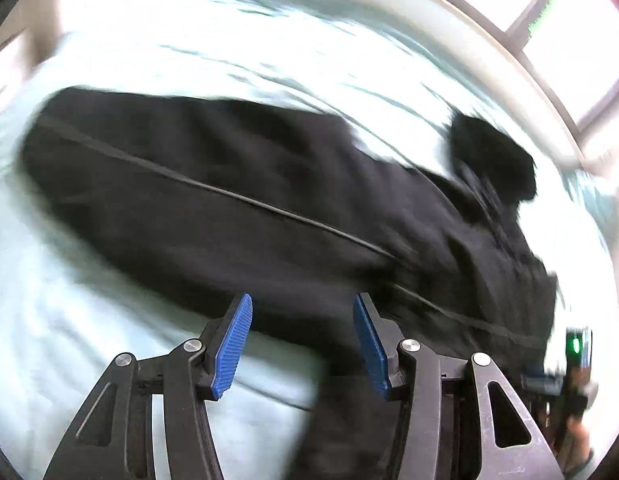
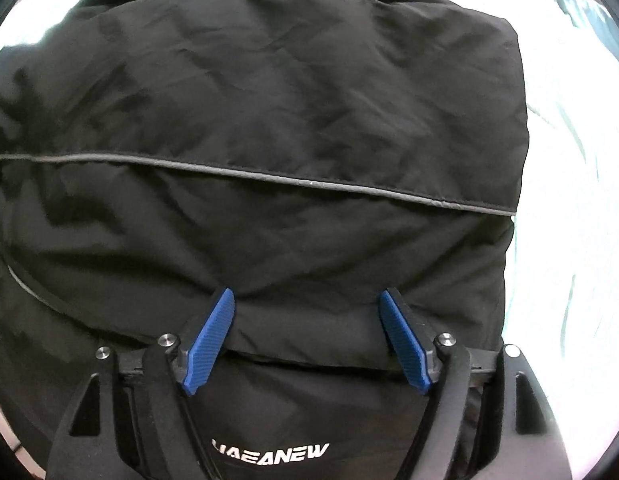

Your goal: Fold large clothes

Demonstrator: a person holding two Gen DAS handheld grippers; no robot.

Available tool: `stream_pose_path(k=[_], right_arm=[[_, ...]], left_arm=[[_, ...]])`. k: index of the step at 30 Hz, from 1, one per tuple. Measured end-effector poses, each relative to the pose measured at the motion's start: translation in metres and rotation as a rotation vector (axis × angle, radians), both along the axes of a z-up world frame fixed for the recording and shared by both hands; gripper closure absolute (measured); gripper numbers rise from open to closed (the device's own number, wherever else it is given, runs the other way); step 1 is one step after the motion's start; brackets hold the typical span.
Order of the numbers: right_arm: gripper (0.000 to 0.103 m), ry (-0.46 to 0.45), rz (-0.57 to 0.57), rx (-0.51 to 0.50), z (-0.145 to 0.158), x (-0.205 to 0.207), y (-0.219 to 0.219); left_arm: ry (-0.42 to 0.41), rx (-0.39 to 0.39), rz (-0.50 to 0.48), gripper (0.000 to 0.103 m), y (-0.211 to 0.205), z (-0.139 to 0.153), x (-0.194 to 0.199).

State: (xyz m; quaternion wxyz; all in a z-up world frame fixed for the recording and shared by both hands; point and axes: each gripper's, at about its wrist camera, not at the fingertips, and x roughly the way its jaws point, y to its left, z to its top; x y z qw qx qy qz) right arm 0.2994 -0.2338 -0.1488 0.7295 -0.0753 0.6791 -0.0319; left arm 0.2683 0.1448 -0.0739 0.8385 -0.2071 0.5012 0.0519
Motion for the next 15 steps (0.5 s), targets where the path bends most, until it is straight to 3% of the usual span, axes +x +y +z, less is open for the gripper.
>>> stream_pose_path(k=[5, 10, 15], right_arm=[[0.021, 0.008, -0.002, -0.019, 0.003, 0.012, -0.002], [0.021, -0.045, -0.055, 0.022, 0.013, 0.013, 0.002], [0.021, -0.054, -0.032, -0.019, 0.012, 0.013, 0.010]], left_arm=[[-0.031, 0.021, 0.239, 0.049, 0.122, 0.012, -0.016], [-0.033, 0.046, 0.450, 0.049, 0.207, 0.006, -0.013], [-0.035, -0.059, 0.531, 0.049, 0.250, -0.031, 0.008]])
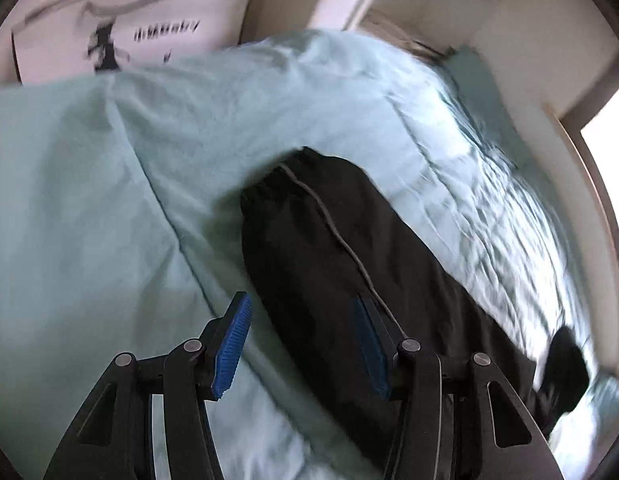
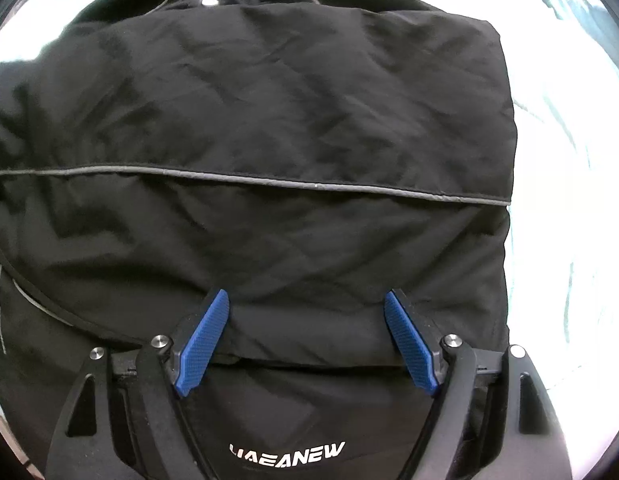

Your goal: Fold large clothes

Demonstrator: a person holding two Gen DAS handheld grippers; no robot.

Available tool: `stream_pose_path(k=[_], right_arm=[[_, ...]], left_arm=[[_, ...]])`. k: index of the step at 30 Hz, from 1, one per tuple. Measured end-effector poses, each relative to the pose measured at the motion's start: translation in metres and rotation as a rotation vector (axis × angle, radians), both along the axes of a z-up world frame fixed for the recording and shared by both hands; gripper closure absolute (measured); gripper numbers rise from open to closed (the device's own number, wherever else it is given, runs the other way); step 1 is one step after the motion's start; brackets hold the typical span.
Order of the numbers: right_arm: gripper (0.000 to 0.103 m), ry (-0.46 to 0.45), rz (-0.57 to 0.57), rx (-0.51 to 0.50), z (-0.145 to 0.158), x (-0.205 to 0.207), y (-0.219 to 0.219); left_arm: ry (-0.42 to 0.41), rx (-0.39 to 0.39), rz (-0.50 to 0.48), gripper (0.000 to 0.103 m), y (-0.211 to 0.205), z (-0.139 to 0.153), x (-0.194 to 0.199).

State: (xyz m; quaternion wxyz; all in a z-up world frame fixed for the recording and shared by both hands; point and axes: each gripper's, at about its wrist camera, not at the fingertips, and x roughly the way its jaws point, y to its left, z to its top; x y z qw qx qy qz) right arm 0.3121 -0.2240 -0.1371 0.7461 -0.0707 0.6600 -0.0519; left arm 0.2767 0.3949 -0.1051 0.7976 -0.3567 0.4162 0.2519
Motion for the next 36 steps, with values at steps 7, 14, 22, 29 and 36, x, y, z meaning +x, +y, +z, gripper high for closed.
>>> stream_pose_path(k=[7, 14, 22, 29, 36], right_arm=[[0.021, 0.013, -0.015, 0.006, 0.001, 0.003, 0.002], [0.021, 0.005, 0.004, -0.008, -0.029, -0.003, 0.009], [0.021, -0.023, 0.001, 0.036, -0.027, -0.017, 0.006], [0.021, -0.071, 0.041, 0.125, -0.002, -0.040, 0.001], [0.021, -0.099, 0.022, 0.205, 0.013, -0.068, -0.019]], left_arm=[[0.013, -0.040, -0.007, 0.058, 0.020, -0.042, 0.031], [-0.001, 0.168, -0.108, 0.088, -0.024, 0.003, 0.036], [-0.046, 0.334, -0.367, 0.089, -0.167, 0.052, 0.023], [-0.145, 0.315, -0.581, 0.089, -0.299, 0.084, 0.023], [-0.186, 0.318, -0.839, 0.089, -0.427, 0.086, 0.028]])
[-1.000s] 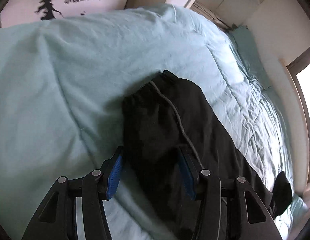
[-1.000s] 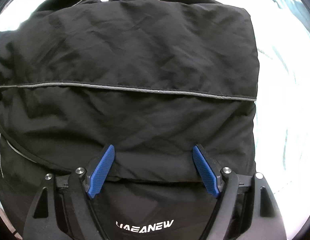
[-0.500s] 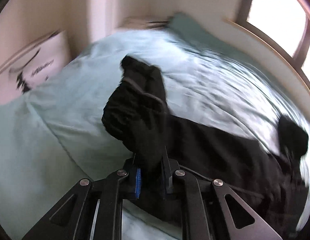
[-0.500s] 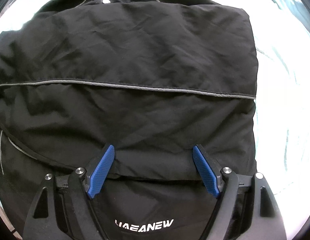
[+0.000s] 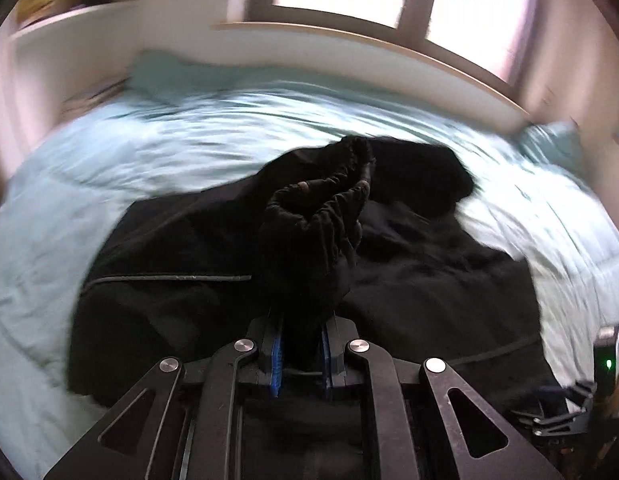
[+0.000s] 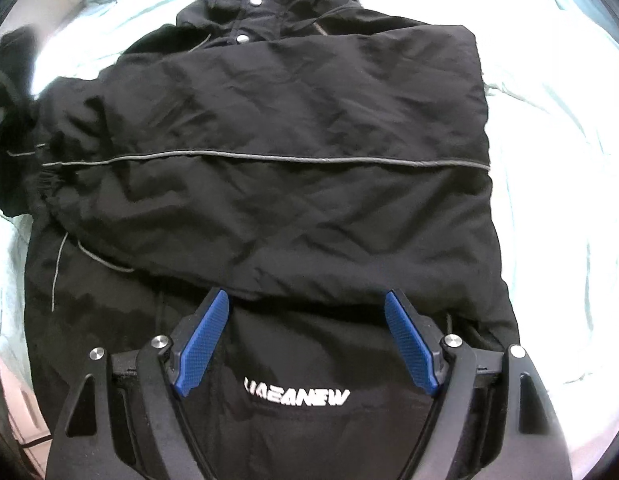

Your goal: Fold large clothes

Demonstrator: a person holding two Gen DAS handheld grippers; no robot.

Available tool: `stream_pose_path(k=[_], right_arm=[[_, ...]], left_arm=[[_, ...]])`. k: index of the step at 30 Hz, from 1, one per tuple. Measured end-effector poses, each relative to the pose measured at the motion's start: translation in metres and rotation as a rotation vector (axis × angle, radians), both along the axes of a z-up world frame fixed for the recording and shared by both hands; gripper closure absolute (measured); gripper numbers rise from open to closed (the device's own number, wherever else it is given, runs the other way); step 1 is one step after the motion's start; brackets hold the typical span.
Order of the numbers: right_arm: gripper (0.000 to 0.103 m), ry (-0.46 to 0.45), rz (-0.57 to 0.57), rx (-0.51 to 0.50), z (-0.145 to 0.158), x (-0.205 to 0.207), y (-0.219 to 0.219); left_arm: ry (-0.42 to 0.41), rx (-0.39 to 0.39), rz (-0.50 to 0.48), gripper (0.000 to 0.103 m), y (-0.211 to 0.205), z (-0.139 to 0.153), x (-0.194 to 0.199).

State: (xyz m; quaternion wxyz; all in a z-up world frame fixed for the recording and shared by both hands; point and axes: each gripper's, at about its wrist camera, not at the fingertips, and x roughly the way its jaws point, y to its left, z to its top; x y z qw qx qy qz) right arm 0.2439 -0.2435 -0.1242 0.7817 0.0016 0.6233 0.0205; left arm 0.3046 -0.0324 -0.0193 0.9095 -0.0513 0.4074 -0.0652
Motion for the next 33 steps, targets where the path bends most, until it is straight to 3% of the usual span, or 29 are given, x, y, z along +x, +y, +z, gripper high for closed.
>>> stream_pose_path(k=[7, 10, 13, 15, 17, 20, 21, 22, 26, 30, 32, 33], right_arm=[[0.021, -0.011, -0.040, 0.036, 0.005, -0.019, -0.028], [0.021, -0.003, -0.062, 0.048, 0.006, -0.019, -0.040], [0.021, -0.004, -0.073, 0.048, 0.007, -0.021, -0.045], [0.021, -0.002, -0.085, 0.058, 0.008, -0.018, -0.047], [0.021, -0.010, -0.086, 0.087, 0.013, -0.014, -0.048], [0.021, -0.051, -0.080, 0.127, 0.027, -0.004, -0.044], [0.021, -0.066, -0.076, 0.155, 0.033, 0.002, -0.041], [0.021, -0.080, -0.069, 0.187, 0.039, 0.008, -0.037], [0.021, -0.124, -0.038, 0.235, 0.048, 0.038, -0.013], [0.021, -0.105, -0.043, 0.277, 0.030, 0.068, 0.008], [0.025, -0.081, -0.063, 0.305, 0.019, 0.076, 0.010], [0.036, -0.060, -0.078, 0.325, 0.010, 0.081, 0.011]], left_arm=[[0.074, 0.024, -0.254, 0.088, -0.109, -0.031, 0.006], [0.162, 0.006, -0.342, 0.082, -0.141, -0.058, 0.007], [0.311, -0.110, -0.420, 0.074, -0.151, -0.092, 0.014], [0.361, -0.177, -0.435, 0.074, -0.145, -0.101, 0.022], [0.376, -0.254, -0.446, 0.072, -0.135, -0.096, 0.024], [0.424, -0.443, -0.479, 0.052, -0.114, -0.083, 0.024], [0.429, -0.490, -0.475, 0.043, -0.106, -0.077, 0.020], [0.424, -0.505, -0.468, 0.041, -0.099, -0.072, 0.017], [0.388, -0.444, -0.432, 0.041, -0.077, -0.053, 0.004], [0.360, -0.416, -0.376, 0.041, -0.043, -0.038, -0.009], [0.344, -0.383, -0.347, 0.041, -0.031, -0.035, -0.012], [0.326, -0.358, -0.331, 0.041, -0.024, -0.032, -0.014]])
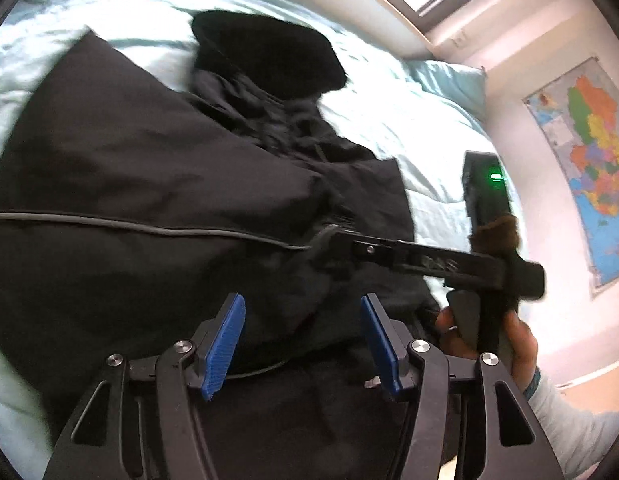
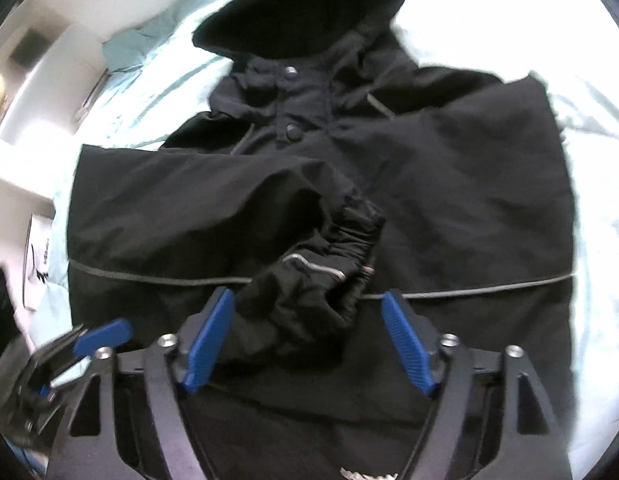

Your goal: Fold large clothes

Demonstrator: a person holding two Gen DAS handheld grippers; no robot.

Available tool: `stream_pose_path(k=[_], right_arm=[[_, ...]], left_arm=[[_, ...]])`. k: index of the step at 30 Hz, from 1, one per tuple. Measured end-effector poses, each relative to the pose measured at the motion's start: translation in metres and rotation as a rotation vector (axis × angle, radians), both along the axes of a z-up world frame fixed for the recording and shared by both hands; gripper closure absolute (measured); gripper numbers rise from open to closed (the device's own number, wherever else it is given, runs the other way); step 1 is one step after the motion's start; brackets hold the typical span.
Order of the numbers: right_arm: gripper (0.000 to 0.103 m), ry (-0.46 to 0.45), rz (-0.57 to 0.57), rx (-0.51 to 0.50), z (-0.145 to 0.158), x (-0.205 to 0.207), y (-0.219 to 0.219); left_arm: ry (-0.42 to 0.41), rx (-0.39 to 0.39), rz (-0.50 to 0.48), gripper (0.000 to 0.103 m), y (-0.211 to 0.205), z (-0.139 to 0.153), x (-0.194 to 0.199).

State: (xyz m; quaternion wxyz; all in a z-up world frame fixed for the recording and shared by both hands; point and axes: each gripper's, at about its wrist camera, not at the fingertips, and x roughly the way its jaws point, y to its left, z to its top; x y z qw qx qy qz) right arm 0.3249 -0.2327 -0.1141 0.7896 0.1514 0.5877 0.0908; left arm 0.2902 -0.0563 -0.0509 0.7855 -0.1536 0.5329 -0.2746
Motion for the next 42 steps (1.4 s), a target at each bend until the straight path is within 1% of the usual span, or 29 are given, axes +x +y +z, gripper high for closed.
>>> stream_pose_path(k=[1, 2, 3, 5, 7, 9, 12, 13, 15, 16, 17, 19, 20, 21, 24, 25, 27, 29, 31, 32, 34, 35, 36, 37, 38, 39, 40, 41, 42], right_arm=[[0.046, 0.026, -0.008, 0.025, -0.009, 0.004, 0.001], [0.053, 0.036, -0.011, 0.029, -0.015, 0.008, 0.002], [0.065, 0.034, -0.007, 0.031, -0.018, 0.009, 0.004], [0.070, 0.000, 0.005, 0.009, -0.011, 0.004, 0.007], [0.074, -0.050, 0.013, -0.036, 0.004, -0.006, 0.008], [0.075, -0.119, 0.009, -0.118, 0.029, -0.019, 0.001], [0.075, -0.223, -0.029, -0.241, 0.073, -0.043, -0.025], [0.075, -0.254, -0.049, -0.294, 0.086, -0.049, -0.037], [0.075, -0.266, -0.068, -0.355, 0.094, -0.053, -0.056], [0.075, -0.247, -0.075, -0.372, 0.088, -0.050, -0.067], [0.075, -0.229, -0.080, -0.377, 0.082, -0.047, -0.073], [0.075, -0.148, -0.081, -0.382, 0.045, -0.031, -0.090], [0.075, -0.124, -0.077, -0.378, 0.033, -0.026, -0.093], [0.075, -0.076, -0.070, -0.364, 0.009, -0.016, -0.096], [0.074, 0.014, -0.096, -0.297, -0.038, -0.003, -0.108], [0.073, 0.021, -0.120, -0.266, -0.042, -0.001, -0.112], [0.072, 0.033, -0.135, -0.244, -0.038, 0.000, -0.115], [0.069, 0.044, -0.128, -0.255, -0.026, -0.002, -0.117], [0.059, 0.035, -0.114, -0.278, -0.003, -0.006, -0.113], [0.058, 0.021, -0.109, -0.279, 0.006, -0.008, -0.111], [0.053, -0.047, -0.070, -0.256, 0.034, -0.004, -0.098], [0.049, -0.075, -0.047, -0.250, 0.044, 0.004, -0.087], [0.041, -0.092, -0.021, -0.249, 0.049, 0.017, -0.072], [0.036, -0.094, -0.001, -0.247, 0.049, 0.028, -0.062], [0.035, -0.086, 0.026, -0.244, 0.043, 0.042, -0.050], [0.036, -0.068, 0.052, -0.246, 0.029, 0.056, -0.040], [0.036, -0.041, 0.061, -0.268, 0.012, 0.070, -0.033], [0.036, -0.008, 0.059, -0.292, -0.004, 0.079, -0.031], [0.040, 0.056, 0.054, -0.303, -0.031, 0.088, -0.032]], left_arm=[[-0.016, 0.015, 0.012, 0.041, 0.006, 0.003, -0.001], [-0.029, 0.027, 0.023, 0.041, 0.013, 0.006, -0.002], [-0.037, 0.035, 0.028, 0.041, 0.018, 0.009, -0.003], [-0.067, 0.060, 0.044, 0.041, 0.024, 0.017, -0.001], [-0.109, 0.098, 0.068, 0.041, 0.031, 0.029, 0.000], [-0.155, 0.122, 0.086, 0.041, 0.038, 0.040, 0.003], [-0.188, 0.152, 0.090, 0.041, 0.040, 0.044, 0.014], [-0.179, 0.164, 0.090, 0.041, 0.037, 0.039, 0.020], [-0.146, 0.183, 0.083, 0.041, 0.028, 0.019, 0.034], [-0.132, 0.208, 0.083, 0.041, 0.023, 0.009, 0.039], [-0.104, 0.261, 0.092, 0.041, 0.017, -0.009, 0.046], [-0.056, 0.327, 0.109, 0.042, 0.008, -0.045, 0.060], [-0.044, 0.341, 0.121, 0.042, 0.008, -0.056, 0.062], [-0.032, 0.349, 0.137, 0.042, 0.010, -0.068, 0.065], [-0.035, 0.368, 0.145, 0.042, 0.011, -0.079, 0.067], [-0.038, 0.388, 0.133, 0.042, 0.009, -0.077, 0.067], [-0.043, 0.432, 0.097, 0.042, 0.005, -0.071, 0.067], [-0.036, 0.432, 0.074, 0.042, 0.006, -0.059, 0.065], [-0.054, 0.366, 0.064, 0.042, 0.010, -0.032, 0.058], [-0.069, 0.346, 0.071, 0.042, 0.010, -0.021, 0.055], [-0.092, 0.292, 0.107, 0.041, 0.013, -0.004, 0.064], [-0.086, 0.269, 0.120, 0.041, 0.013, -0.003, 0.072], [-0.074, 0.271, 0.129, 0.041, 0.010, -0.007, 0.082], [-0.067, 0.287, 0.141, 0.041, 0.009, -0.014, 0.089], [-0.051, 0.318, 0.166, 0.042, 0.007, -0.026, 0.101], [-0.024, 0.366, 0.185, 0.042, 0.004, -0.043, 0.112], [0.012, 0.428, 0.203, 0.042, 0.004, -0.063, 0.120], [0.037, 0.459, 0.211, 0.042, 0.005, -0.076, 0.124], [0.060, 0.480, 0.223, 0.041, 0.006, -0.089, 0.128]])
